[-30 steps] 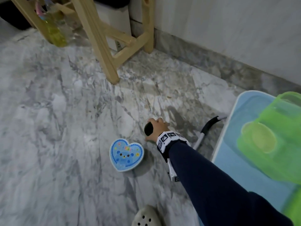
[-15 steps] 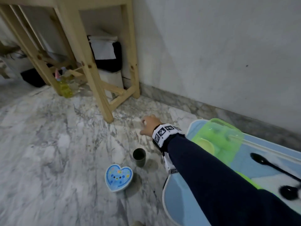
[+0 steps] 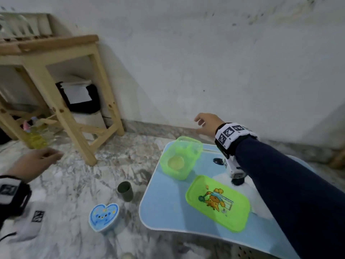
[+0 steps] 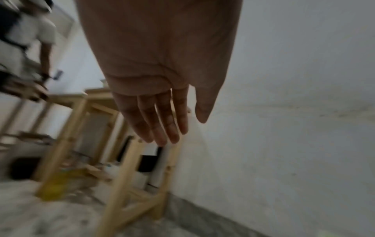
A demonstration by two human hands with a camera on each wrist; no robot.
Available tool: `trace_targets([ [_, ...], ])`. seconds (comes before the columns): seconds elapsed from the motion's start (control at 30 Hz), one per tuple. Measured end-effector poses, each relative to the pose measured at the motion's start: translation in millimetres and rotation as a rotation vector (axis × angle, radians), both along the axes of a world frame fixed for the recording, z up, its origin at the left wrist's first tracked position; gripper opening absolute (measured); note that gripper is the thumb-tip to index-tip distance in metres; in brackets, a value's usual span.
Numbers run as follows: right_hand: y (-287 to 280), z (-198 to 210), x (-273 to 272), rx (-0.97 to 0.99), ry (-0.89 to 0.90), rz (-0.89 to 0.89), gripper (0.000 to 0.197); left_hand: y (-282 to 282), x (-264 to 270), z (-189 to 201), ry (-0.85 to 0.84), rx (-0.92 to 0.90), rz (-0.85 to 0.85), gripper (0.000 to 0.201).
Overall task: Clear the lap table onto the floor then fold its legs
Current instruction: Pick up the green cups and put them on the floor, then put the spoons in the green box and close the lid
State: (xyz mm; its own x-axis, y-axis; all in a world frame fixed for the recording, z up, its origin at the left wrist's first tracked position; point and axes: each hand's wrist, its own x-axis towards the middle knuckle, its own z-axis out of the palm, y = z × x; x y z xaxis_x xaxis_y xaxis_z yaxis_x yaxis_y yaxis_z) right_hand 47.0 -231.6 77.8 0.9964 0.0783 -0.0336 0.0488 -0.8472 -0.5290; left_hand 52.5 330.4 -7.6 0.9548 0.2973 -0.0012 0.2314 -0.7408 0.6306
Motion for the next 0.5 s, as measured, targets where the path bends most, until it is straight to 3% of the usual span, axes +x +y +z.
trace_targets([
  [0.07,-36.6,-16.6,-16.3,-0.025,0.045,-0.08,0.042,-136.4,-36.7,48.8,0.016,-0.013,-0.102,0.017],
  [0.17,-82.1,-48.1,-40.5,-0.127,0.16,-0.142,0.048,-249.0,-30.8,34.9,0.025,-0.051,-0.243,0.026],
  [0.33,-128.6,-102.3,-67.2,-0.213,0.322,-0.197,0.059,-346.2,-21.8,-20.8,0.14,-0.039,-0.262,0.053],
  [0.5,-136.6,-136.7,-66.1,-0.246,0.287,-0.155,0.05,-372.5,-20.1,-54.4,0.099,-0.004,-0.147,0.056],
])
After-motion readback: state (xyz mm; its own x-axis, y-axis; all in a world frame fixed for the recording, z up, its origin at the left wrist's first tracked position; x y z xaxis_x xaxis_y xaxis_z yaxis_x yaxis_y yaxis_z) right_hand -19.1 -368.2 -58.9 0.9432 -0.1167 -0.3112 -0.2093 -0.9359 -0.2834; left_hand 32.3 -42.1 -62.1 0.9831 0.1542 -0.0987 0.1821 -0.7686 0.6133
